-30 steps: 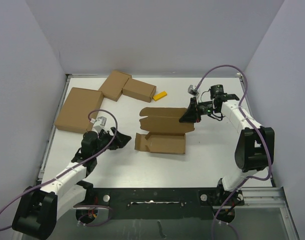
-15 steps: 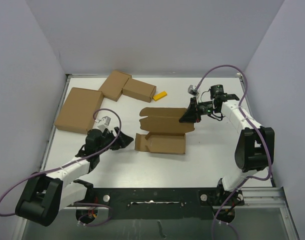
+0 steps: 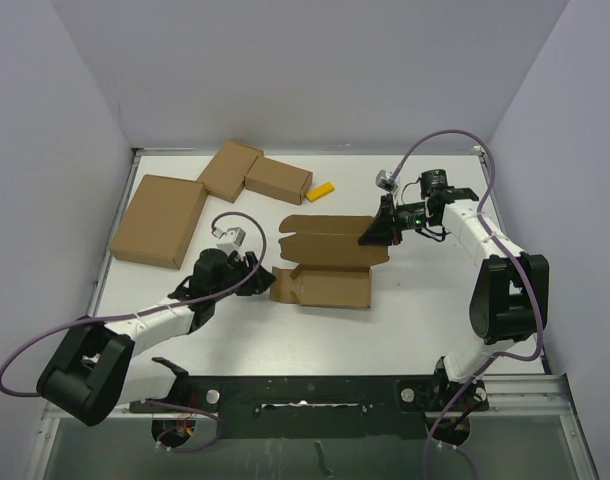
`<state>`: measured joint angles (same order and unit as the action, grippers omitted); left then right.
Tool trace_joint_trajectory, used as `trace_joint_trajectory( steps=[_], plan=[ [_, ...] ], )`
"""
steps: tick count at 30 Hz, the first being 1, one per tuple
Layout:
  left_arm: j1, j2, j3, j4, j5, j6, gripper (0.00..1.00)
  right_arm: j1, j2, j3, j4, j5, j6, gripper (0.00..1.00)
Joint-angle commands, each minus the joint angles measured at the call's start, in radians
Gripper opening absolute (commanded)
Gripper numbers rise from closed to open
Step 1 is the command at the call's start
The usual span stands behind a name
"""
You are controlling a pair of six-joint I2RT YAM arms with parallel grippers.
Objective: Fold the paper box
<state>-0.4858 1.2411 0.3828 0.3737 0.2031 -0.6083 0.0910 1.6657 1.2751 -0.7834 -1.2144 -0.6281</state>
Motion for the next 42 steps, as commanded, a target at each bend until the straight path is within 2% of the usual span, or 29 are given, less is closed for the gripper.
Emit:
trace_joint_trajectory(
  steps=[1,8,16,33,42],
  plan=[
    [-0.013,0.030,0.056,-0.009,-0.031,0.041,0.39,-0.007,-0.010,0.021,-0.005,-0.043,-0.016,0.00],
    [-0.020,0.075,0.067,-0.003,-0.027,0.047,0.30,-0.007,-0.011,0.021,-0.005,-0.043,-0.018,0.00],
    [-0.020,0.080,0.067,0.030,0.008,0.048,0.00,-0.007,-0.011,0.020,-0.005,-0.043,-0.018,0.00],
    [-0.083,-0.032,0.032,0.152,0.067,0.060,0.00,-0.007,-0.012,0.017,0.003,-0.040,-0.009,0.00],
    [-0.122,0.074,0.069,0.232,0.104,0.019,0.00,-0.008,-0.009,0.015,0.006,-0.040,-0.007,0.00]
  ],
)
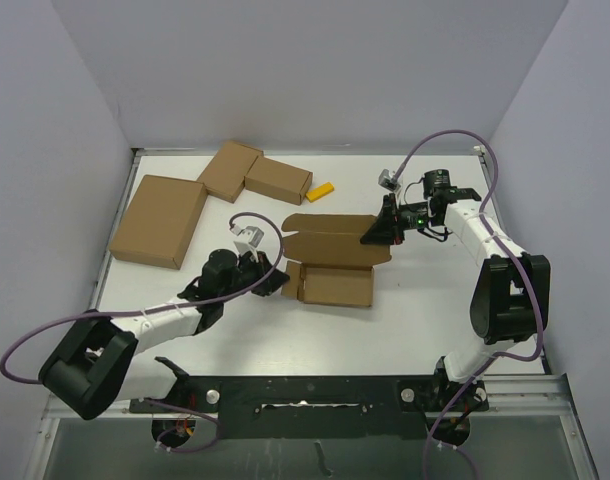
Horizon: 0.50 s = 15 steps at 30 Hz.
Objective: Fold the paper box
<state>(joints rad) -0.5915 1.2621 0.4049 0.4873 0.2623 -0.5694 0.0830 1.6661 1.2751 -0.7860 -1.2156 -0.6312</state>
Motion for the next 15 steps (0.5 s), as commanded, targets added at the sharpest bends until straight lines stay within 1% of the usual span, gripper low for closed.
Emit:
trace_joint_trajectory(
  steps=[1,9,15],
  plan=[
    [-0.017,0.062,0.049,0.126,0.050,-0.024,0.00,0.001,-0.009,0.015,0.009,-0.039,-0.004,0.00],
    [-0.017,0.089,0.047,0.143,0.060,-0.030,0.01,0.001,-0.004,0.018,0.003,-0.039,-0.008,0.00],
    [-0.006,0.092,0.026,0.167,0.058,-0.042,0.15,0.001,-0.003,0.020,0.001,-0.039,-0.010,0.00]
  ],
)
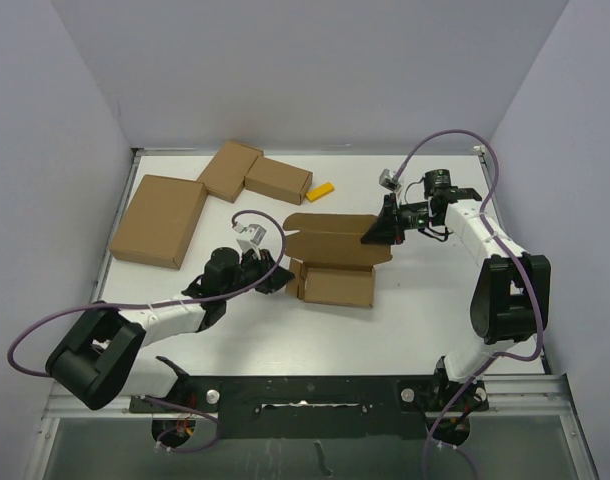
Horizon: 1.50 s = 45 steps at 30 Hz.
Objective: Fold the paper box
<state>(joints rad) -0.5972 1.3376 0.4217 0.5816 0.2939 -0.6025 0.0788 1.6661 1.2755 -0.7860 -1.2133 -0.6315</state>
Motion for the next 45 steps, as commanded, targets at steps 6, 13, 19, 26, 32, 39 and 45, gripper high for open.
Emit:
trace_joint_trajectory(
  steps=[6,13,19,26,32,39,45],
  plan=[
    [0.032,0.036,-0.026,0.136,0.061,-0.048,0.30,0.005,-0.003,0.019,0.000,-0.042,-0.011,0.00],
    [0.101,0.055,-0.081,0.281,0.149,-0.136,0.49,0.006,-0.002,0.019,-0.002,-0.042,-0.011,0.00],
    [0.160,-0.054,-0.117,0.259,0.164,-0.146,0.61,0.004,0.000,0.019,-0.004,-0.042,-0.013,0.00],
    [0.255,-0.299,-0.126,-0.112,-0.021,-0.103,0.56,0.004,0.001,0.021,-0.006,-0.042,-0.016,0.00],
    [0.284,-0.347,-0.108,-0.320,-0.145,-0.050,0.15,0.003,0.001,0.022,-0.007,-0.043,-0.016,0.00],
    [0.284,-0.108,-0.063,-0.263,-0.117,0.005,0.14,0.004,0.000,0.023,-0.008,-0.045,-0.016,0.00],
    [0.279,0.070,-0.031,-0.119,-0.012,0.029,0.14,0.000,0.000,0.021,-0.008,-0.049,-0.016,0.00]
  ],
)
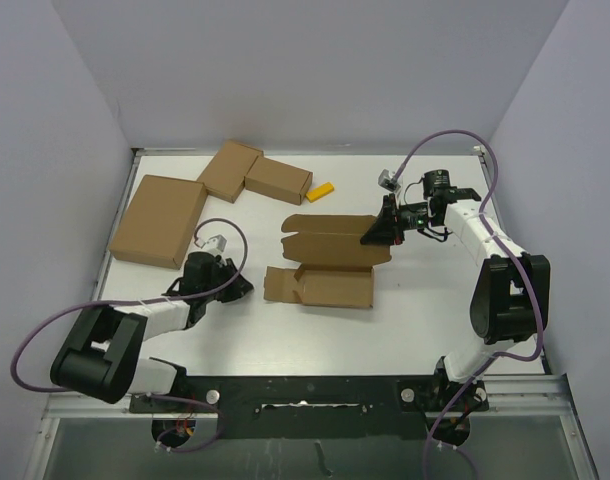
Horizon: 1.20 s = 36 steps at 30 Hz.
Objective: Fold the paper box
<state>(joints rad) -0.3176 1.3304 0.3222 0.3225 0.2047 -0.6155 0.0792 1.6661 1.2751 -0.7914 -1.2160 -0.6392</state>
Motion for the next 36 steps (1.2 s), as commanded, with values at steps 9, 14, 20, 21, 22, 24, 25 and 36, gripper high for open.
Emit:
trace_joint_trajectory(
  steps=[9,14,20,21,22,24,25,36],
  plan=[
    [-0.044,0.240,0.103,0.327,0.247,0.028,0.16,0.001,0.003,0.024,-0.006,-0.052,-0.011,0.00],
    [-0.067,0.275,0.104,0.426,0.324,0.008,0.17,0.001,0.004,0.024,-0.008,-0.053,-0.014,0.00],
    [-0.070,0.276,0.076,0.541,0.399,-0.023,0.20,-0.003,0.003,0.025,-0.010,-0.056,-0.014,0.00],
    [-0.071,0.277,0.069,0.562,0.409,-0.030,0.21,-0.003,0.003,0.025,-0.010,-0.056,-0.014,0.00],
    [-0.071,0.280,0.065,0.577,0.421,-0.035,0.21,-0.002,0.003,0.026,-0.010,-0.057,-0.014,0.00],
    [-0.072,0.295,0.061,0.610,0.435,-0.049,0.23,-0.002,0.003,0.026,-0.011,-0.057,-0.015,0.00],
    [-0.073,0.306,0.061,0.629,0.463,-0.059,0.23,-0.002,0.004,0.026,-0.011,-0.059,-0.015,0.00],
    [-0.081,0.370,0.055,0.783,0.513,-0.144,0.33,-0.004,0.005,0.026,-0.012,-0.059,-0.016,0.00]
  ],
)
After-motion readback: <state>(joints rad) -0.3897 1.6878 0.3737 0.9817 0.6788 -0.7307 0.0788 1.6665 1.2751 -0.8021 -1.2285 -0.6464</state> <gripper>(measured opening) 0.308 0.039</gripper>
